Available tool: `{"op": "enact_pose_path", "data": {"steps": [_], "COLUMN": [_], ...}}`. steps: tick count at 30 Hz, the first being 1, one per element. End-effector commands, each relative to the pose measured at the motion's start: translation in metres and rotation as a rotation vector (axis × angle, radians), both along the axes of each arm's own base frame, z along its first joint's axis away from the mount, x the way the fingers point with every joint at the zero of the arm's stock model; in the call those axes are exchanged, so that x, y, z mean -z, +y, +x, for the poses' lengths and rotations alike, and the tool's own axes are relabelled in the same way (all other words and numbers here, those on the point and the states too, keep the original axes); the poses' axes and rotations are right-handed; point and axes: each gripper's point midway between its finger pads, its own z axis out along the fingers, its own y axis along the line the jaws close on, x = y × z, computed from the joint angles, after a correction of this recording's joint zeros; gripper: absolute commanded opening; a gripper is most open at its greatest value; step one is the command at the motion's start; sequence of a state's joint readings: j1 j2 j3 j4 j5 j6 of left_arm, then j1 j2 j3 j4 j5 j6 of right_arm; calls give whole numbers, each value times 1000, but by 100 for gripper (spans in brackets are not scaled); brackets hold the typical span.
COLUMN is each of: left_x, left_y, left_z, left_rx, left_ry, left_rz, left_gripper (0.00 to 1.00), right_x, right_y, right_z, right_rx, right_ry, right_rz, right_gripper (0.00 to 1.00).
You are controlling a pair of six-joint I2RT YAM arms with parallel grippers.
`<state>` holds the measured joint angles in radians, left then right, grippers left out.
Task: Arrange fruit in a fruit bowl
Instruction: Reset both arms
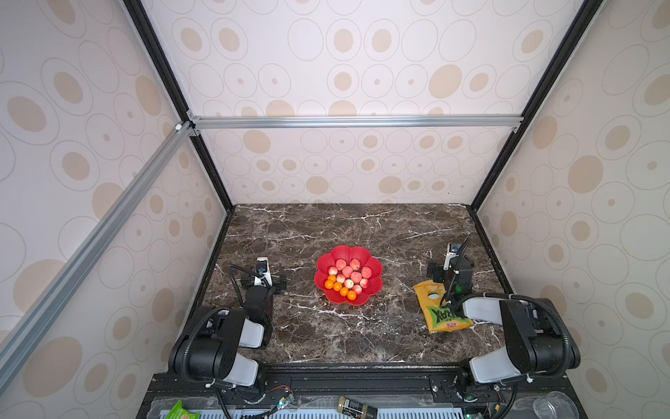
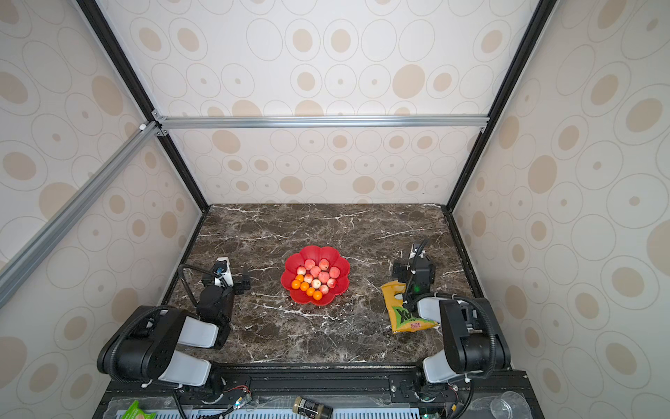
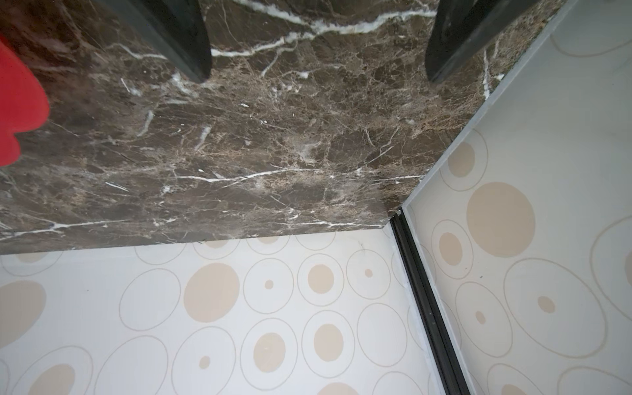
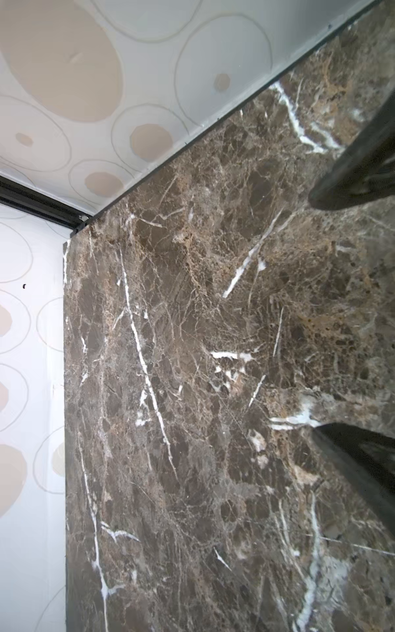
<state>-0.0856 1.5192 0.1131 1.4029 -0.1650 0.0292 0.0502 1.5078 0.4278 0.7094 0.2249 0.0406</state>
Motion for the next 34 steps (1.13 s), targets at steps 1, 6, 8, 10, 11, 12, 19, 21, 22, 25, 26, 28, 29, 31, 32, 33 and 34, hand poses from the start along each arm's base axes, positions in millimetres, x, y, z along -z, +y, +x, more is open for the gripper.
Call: {"op": "enact_pose_path", "data": {"steps": [1, 6, 8, 10, 11, 12, 19, 21, 22, 25, 26, 28, 29, 31, 32, 33, 34], "left_x": [-25, -13, -6, -7, -9, -7, -8, -8, -8, -7, -7, -6, -5, -6, -7, -7, -8], "left_y": [-3, 8, 13, 18, 18, 17, 17, 17, 17, 17, 17, 17, 17, 17, 17, 17, 17], "left_z": [1, 19, 28, 26, 25, 25, 25, 25, 25, 26, 26, 28, 29, 28, 26, 25, 26], "left_rx": [36, -23, -50, -71, -71, -70, -71, -69, -71, -69, -69, -68, -68, -67, -67, -67, -68], "left_ry": [-134, -54, -7, -16, -24, -18, -21, -21, -20, -18, -18, -11, -6, -8, -16, -18, -20], "left_rz": [-13, -37, -49, -54, -52, -52, -51, -51, -51, -51, -51, -51, -53, -53, -52, -52, -51], "left_gripper": [98, 98, 98, 98, 98, 98, 98, 98, 98, 98, 98, 98, 98, 98, 98, 98, 98], "right_x": [-7, -6, -3, -4, -3, -3, -3, -4, -3, -3, -3, -3, -3, -3, -3, -3, -3], "right_y": [10, 10, 16, 27, 27, 27, 28, 28, 28, 28, 28, 28, 28, 28, 28, 28, 28], "right_z": [6, 6, 6, 10, 9, 9, 9, 9, 9, 8, 9, 9, 9, 9, 9, 9, 9], "right_rx": [-61, -60, -105, -170, -170, -171, -176, -177, -176, -176, -177, -176, -175, -174, -174, -175, -176], "right_ry": [-54, -51, -39, -52, -46, -35, -34, -34, -33, -32, -31, -33, -32, -32, -32, -33, -33], "right_rz": [18, 19, 17, 19, 21, 21, 19, 21, 20, 20, 20, 21, 20, 21, 21, 20, 19], "right_gripper": [100, 100, 99, 99, 99, 99, 100, 100, 100, 100, 100, 100, 100, 100, 100, 100, 100]}}
